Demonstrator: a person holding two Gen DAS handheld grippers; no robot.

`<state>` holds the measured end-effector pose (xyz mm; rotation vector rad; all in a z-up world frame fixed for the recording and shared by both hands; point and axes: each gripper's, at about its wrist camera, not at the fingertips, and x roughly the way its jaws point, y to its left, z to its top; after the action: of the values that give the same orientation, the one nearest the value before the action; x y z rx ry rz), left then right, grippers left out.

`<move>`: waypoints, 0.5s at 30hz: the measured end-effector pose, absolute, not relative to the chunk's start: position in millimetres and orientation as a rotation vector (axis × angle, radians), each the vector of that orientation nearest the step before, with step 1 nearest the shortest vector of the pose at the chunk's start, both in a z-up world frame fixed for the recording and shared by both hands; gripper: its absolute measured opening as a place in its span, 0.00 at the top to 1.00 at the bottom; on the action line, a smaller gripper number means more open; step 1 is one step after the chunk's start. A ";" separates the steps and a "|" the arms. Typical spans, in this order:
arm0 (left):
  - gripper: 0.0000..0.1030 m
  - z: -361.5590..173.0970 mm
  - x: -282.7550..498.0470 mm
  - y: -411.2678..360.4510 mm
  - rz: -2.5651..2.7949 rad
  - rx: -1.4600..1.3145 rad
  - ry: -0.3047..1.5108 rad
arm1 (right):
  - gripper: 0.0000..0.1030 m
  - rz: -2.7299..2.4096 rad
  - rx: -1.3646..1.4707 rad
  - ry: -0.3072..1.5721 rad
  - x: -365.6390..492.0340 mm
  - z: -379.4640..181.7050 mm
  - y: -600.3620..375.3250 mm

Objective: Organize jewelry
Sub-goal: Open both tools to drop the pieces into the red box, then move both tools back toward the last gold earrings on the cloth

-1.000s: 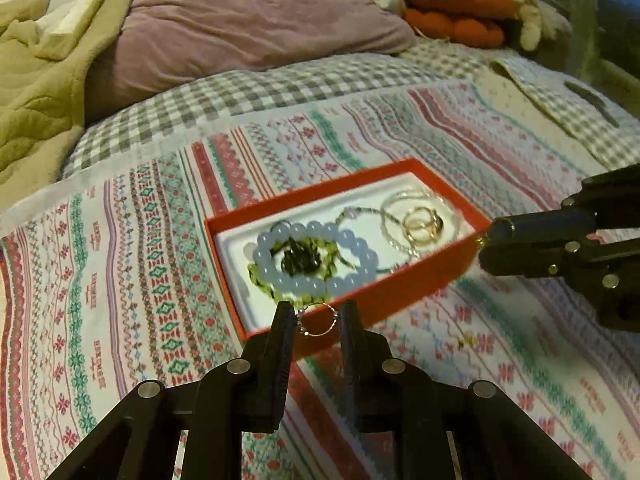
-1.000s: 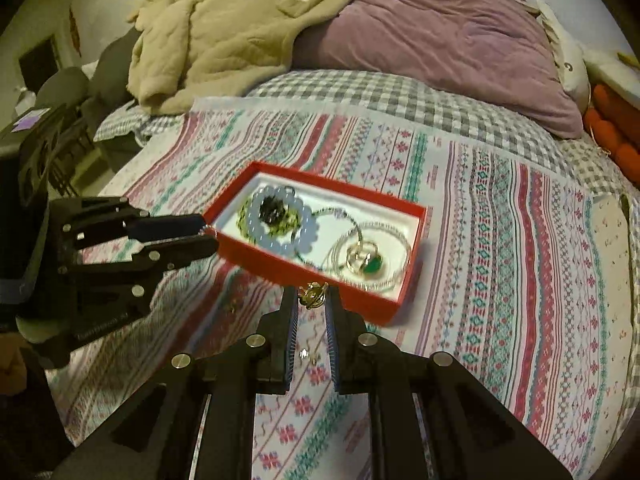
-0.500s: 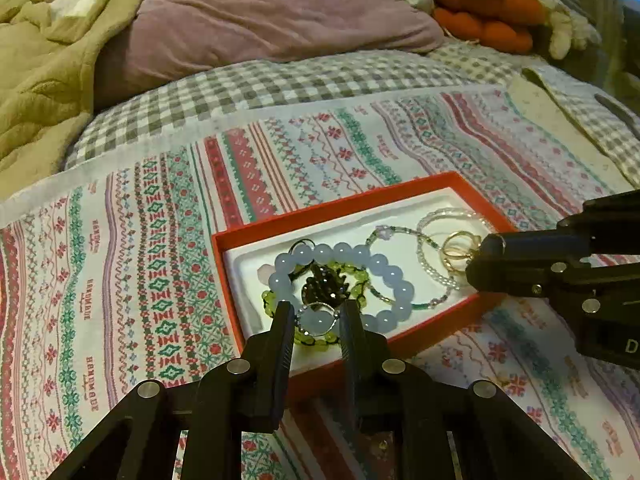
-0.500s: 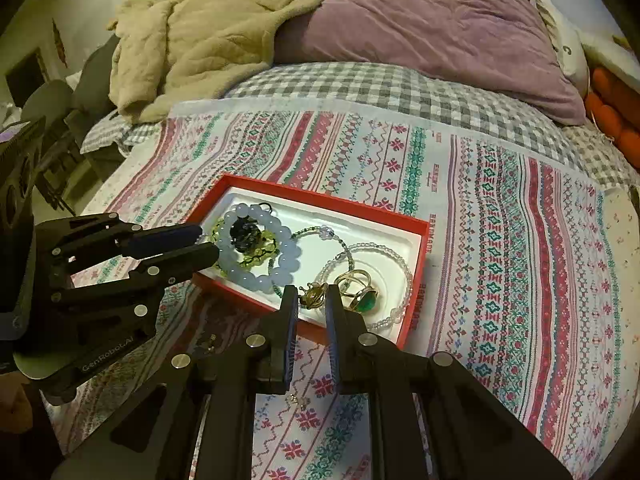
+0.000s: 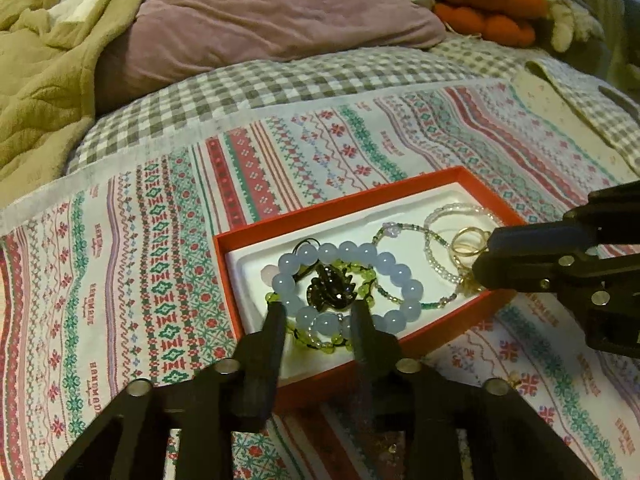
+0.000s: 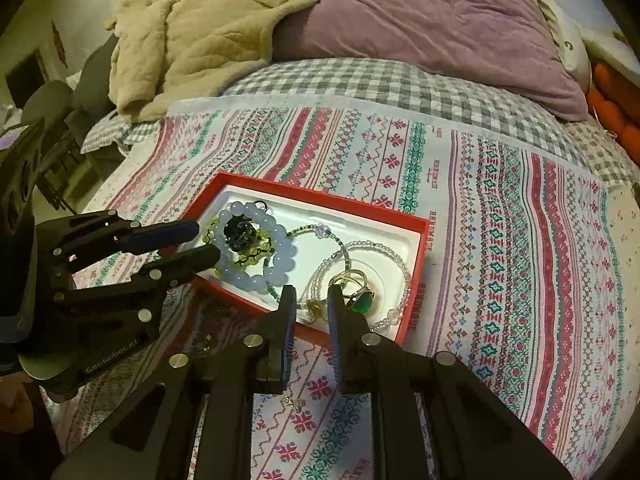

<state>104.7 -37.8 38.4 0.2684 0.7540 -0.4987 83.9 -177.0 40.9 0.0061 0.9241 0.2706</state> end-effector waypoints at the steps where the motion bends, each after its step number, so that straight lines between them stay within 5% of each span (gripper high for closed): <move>1: 0.66 39.6 103.3 -37.8 -0.500 0.270 0.751 | 0.71 0.271 0.006 0.921 82.7 42.5 -177.3; 4: 0.60 43.6 99.7 -37.1 -0.498 0.271 0.743 | 0.59 0.268 0.003 0.899 78.5 48.5 -177.3; 10: 0.46 52.9 88.4 -31.4 -0.486 0.248 0.736 | 0.53 0.274 0.005 0.876 67.0 60.9 -181.8; 15: 0.23 60.2 73.7 -25.3 -0.482 0.244 0.730 | 0.42 0.252 0.024 0.865 55.1 69.5 -191.2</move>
<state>73.7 -25.4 60.2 0.2438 0.7303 -0.4815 55.1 -191.2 69.5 0.0244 0.8645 0.2519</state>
